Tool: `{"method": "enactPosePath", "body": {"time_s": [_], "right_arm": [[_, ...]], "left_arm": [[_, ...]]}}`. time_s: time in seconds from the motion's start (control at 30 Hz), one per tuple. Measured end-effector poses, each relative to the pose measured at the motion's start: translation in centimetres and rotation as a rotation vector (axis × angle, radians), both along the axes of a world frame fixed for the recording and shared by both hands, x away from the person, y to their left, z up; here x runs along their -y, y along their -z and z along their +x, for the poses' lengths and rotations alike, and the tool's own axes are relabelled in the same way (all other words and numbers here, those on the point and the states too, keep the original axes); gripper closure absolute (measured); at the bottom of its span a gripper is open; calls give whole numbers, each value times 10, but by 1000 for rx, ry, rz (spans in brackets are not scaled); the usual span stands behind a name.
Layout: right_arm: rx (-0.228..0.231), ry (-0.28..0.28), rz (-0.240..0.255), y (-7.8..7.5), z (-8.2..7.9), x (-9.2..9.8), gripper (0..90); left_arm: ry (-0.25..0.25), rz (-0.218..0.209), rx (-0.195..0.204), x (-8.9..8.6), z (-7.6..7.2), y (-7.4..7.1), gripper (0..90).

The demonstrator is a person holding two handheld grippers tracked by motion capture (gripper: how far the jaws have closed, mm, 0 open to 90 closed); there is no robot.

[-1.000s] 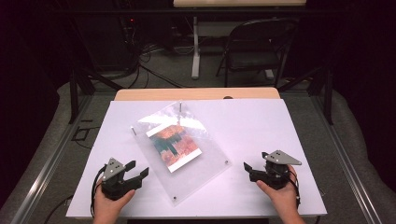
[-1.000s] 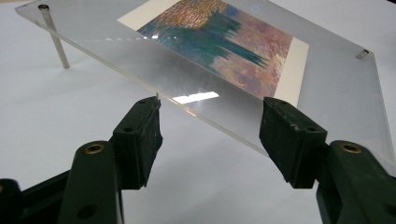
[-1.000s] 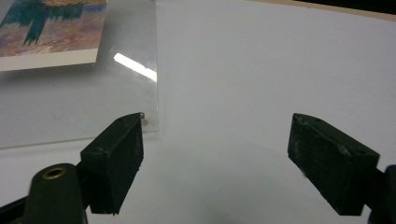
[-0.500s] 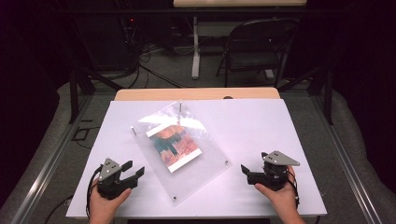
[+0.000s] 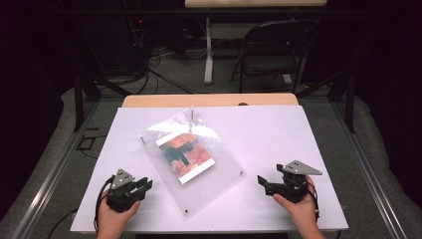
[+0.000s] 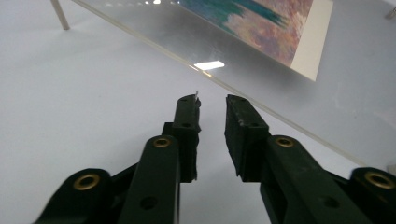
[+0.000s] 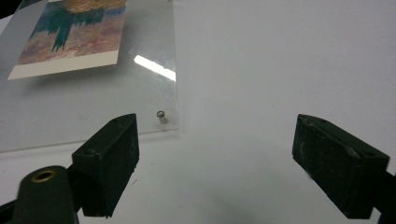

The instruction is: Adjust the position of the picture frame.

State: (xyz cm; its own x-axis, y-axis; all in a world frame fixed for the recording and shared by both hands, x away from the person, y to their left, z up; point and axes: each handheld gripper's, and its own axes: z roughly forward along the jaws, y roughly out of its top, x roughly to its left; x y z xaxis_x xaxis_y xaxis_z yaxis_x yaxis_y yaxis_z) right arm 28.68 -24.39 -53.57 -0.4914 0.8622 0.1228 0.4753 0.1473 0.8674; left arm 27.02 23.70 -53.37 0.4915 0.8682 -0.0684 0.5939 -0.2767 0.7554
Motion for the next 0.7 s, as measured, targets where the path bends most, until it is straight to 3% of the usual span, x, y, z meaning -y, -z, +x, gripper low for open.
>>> {"method": "enactPosePath", "body": {"time_s": [0.2, 0.47, 0.7], "right_arm": [[-14, -9, 6, 0, 0, -1, 147], [-14, -15, 37, 0, 0, 1, 148], [-33, -25, 52, 0, 0, 1, 148]], "left_arm": [[2, 31, -33, 8, 10, 4, 898], [34, 17, -115, 15, 24, 12, 900], [50, 28, -122, 21, 25, 13, 900]]}}
